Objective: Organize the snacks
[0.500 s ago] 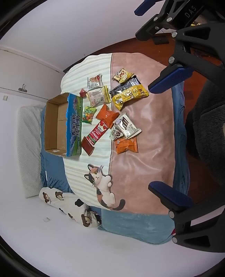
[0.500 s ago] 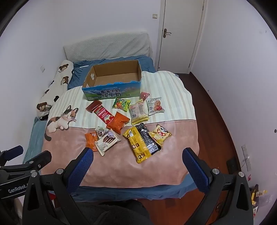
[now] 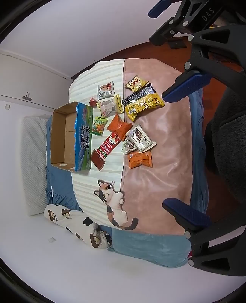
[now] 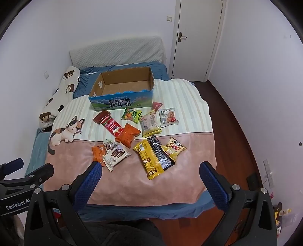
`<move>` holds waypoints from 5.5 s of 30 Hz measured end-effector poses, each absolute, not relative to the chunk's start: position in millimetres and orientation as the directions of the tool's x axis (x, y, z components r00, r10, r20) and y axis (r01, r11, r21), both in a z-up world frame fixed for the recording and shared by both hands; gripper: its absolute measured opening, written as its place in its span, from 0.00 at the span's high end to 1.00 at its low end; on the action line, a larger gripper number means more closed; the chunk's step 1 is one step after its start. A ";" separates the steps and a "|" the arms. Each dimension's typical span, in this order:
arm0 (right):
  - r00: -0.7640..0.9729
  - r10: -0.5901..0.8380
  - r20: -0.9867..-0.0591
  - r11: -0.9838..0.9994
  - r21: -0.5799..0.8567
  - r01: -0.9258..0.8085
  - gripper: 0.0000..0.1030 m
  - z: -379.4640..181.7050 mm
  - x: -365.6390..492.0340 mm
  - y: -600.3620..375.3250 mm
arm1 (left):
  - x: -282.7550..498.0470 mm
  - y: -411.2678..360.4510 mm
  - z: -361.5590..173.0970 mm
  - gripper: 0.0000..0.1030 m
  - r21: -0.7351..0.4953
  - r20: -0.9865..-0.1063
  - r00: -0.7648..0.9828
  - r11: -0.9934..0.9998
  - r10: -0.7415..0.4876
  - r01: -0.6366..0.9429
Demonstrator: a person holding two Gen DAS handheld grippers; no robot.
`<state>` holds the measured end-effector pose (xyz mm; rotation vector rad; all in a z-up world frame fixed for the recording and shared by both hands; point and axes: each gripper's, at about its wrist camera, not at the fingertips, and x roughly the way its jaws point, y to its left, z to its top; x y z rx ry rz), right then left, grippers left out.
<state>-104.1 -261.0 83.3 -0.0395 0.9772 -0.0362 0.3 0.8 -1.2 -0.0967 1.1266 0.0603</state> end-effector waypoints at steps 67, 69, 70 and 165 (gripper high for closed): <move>0.571 -0.057 -0.819 0.998 -0.053 0.023 0.00 86.0 -116.3 -269.7 | -12.3 0.3 -0.1 0.00 -0.056 -0.905 0.426 0.993 -0.005 -0.107; 0.570 -0.054 -0.820 0.998 -0.050 0.023 0.00 85.3 -116.5 -269.7 | -12.8 1.5 -1.6 0.00 -0.057 -0.905 0.426 0.993 -0.006 -0.105; 0.569 -0.054 -0.820 0.998 -0.050 0.023 0.00 85.2 -116.6 -269.7 | -13.5 2.8 -1.9 0.00 -0.059 -0.905 0.426 0.993 -0.008 -0.107; -0.110 -0.025 -0.994 0.992 -0.038 0.117 0.14 -324.1 150.5 -219.6 | 208.7 -39.8 -322.2 0.48 -0.196 -0.981 0.002 0.980 -0.196 0.039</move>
